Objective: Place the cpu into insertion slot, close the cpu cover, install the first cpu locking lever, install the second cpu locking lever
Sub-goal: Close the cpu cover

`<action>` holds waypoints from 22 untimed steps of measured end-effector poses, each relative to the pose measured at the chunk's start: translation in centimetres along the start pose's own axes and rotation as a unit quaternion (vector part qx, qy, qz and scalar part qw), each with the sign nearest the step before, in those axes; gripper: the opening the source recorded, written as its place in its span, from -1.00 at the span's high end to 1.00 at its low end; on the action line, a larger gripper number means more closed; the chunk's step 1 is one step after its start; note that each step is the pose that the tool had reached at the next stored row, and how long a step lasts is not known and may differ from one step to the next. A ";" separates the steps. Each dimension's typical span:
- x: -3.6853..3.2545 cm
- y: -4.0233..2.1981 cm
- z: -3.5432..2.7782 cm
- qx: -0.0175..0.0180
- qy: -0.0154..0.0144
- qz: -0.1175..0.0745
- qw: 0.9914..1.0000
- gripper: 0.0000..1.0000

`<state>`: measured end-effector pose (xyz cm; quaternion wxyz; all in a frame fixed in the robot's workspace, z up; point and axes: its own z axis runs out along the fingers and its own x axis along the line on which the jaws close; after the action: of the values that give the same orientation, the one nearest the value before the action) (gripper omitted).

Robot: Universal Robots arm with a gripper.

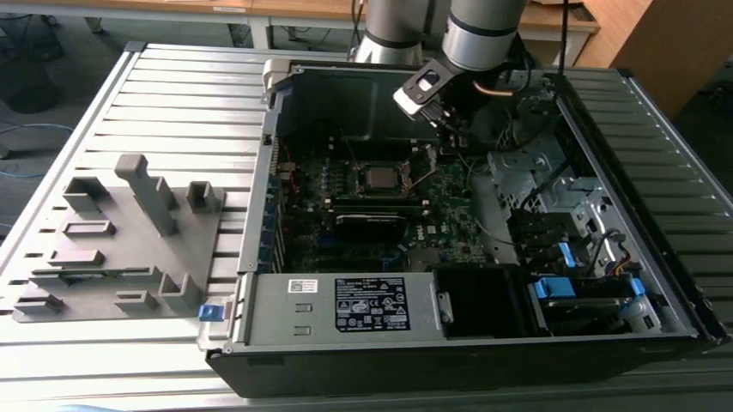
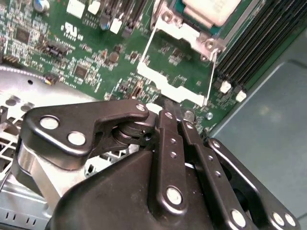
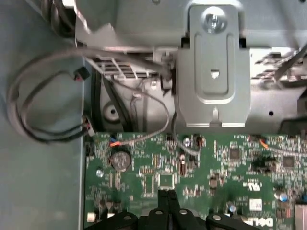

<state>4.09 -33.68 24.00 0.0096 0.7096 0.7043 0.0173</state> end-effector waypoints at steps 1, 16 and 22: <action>0.00 -0.35 0.00 0.000 0.000 0.000 1.000 0.79; -0.05 -4.60 0.07 -0.005 0.000 0.000 1.000 0.79; -0.05 -4.95 0.19 -0.005 0.000 0.000 1.000 0.79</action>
<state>-0.84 -33.69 23.63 0.0134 0.7096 0.7042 0.0210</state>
